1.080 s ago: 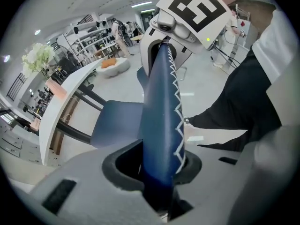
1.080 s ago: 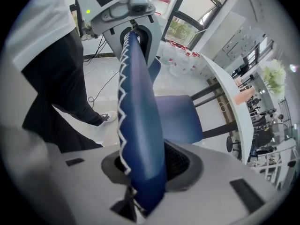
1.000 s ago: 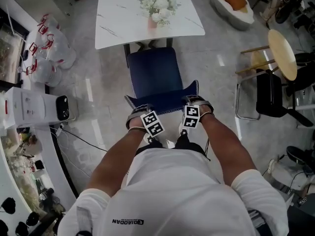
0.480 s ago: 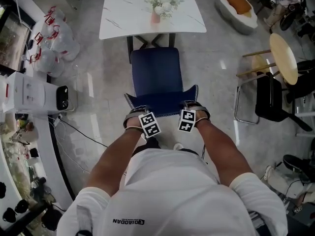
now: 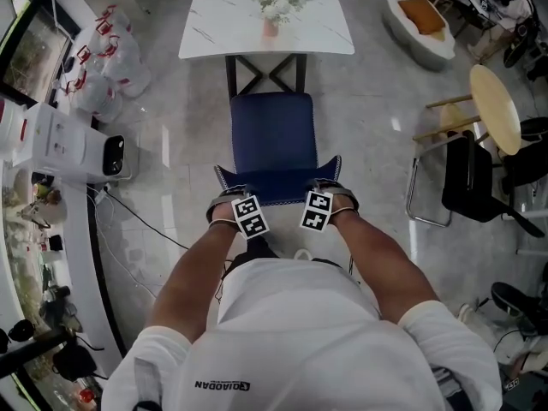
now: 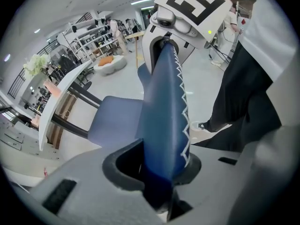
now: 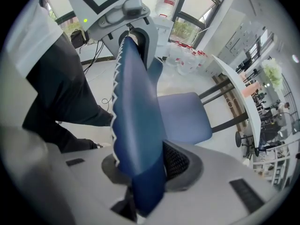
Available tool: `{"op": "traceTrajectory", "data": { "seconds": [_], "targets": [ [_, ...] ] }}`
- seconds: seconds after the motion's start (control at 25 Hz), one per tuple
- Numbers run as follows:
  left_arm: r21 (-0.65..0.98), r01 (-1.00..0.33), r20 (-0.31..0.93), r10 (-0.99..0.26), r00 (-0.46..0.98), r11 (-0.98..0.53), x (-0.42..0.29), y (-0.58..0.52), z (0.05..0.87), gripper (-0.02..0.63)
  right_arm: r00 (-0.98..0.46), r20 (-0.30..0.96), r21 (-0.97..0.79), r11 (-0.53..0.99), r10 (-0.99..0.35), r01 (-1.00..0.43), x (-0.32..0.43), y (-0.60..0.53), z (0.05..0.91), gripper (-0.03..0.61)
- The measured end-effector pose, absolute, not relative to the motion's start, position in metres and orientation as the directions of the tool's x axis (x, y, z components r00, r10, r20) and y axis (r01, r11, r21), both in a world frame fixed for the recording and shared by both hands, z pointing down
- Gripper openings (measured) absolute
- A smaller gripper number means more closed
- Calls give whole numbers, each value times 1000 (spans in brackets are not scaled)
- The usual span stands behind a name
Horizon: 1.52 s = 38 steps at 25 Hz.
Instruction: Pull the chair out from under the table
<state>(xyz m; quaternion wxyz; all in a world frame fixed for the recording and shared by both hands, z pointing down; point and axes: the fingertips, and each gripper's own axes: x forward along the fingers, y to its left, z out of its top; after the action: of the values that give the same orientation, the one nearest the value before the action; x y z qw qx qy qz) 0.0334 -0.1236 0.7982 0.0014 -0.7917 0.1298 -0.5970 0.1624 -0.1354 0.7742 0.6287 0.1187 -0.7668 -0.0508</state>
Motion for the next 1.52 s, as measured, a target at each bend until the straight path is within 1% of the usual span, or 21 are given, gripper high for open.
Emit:
{"op": "traceTrajectory", "data": {
  "seconds": [0.4,0.96,1.24,1.52],
  "targets": [
    [-175,-243,944,-233,233,-954,48,-62,799,104,-220,947,222,972,-235,-84,177,-78,774,123],
    [-168,-295,953,-232,194,-940,68,16,804,109,-248,943,212,975,-222,-66,198,-5,777,128],
    [-155,-297,957,-217,190,-942,68,32,801,104,-265,938,212,975,-223,-70,197,11,774,129],
    [-138,-305,962,-201,183,-942,55,26,784,100,-273,936,205,975,-221,-87,184,9,758,127]
  ]
}}
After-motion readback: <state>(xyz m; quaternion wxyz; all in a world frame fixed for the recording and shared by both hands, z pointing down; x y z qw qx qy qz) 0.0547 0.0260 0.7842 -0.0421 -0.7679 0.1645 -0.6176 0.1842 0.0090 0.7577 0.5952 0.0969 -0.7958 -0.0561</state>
